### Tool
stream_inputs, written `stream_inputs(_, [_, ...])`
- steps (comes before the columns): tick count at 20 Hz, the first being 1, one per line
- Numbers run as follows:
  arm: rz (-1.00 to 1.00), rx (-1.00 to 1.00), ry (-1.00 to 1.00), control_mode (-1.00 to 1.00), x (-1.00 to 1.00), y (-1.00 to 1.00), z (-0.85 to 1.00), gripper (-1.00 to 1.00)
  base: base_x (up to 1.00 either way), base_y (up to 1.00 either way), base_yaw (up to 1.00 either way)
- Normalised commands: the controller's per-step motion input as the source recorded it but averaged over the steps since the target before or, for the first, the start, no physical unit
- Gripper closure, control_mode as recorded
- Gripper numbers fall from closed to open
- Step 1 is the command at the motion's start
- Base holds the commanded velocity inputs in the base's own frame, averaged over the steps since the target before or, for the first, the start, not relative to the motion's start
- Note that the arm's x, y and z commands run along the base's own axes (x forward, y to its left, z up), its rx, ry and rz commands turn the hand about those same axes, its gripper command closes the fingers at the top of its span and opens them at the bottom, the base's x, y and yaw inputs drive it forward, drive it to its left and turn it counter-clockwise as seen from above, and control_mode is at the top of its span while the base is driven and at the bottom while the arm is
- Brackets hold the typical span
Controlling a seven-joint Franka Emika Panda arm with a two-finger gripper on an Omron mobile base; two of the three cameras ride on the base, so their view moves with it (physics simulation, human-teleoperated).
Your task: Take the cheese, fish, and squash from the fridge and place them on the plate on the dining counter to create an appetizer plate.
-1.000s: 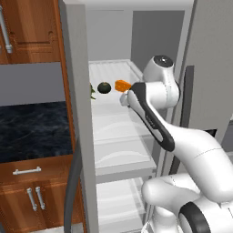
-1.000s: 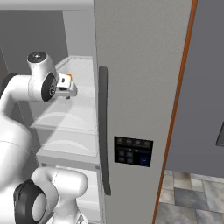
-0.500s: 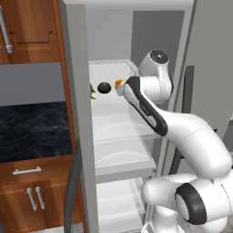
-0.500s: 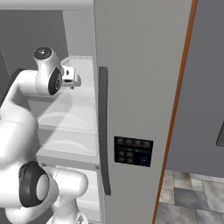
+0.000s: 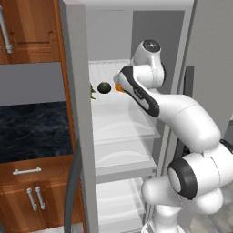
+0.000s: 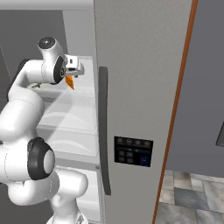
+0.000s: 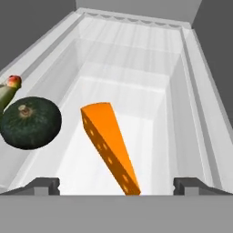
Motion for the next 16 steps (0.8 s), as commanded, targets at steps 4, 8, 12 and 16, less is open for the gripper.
stream_inputs(4, [0.0, 0.0, -0.11, -1.0, 0.21, 0.0, -0.15, -1.0, 0.0, 0.0, 0.0])
stream_inputs(8, [0.0, 0.0, -0.08, -1.0, 0.14, 0.0, -0.22, -1.0, 0.0, 0.0, 0.0])
stream_inputs(12, [0.0, 0.0, -0.03, -1.0, 0.2, 0.0, -0.21, -1.0, 0.0, 0.0, 0.0])
stream_inputs(16, [0.0, 0.0, 0.0, -1.0, 0.19, 0.0, -0.1, -1.0, 0.0, 0.0, 0.0])
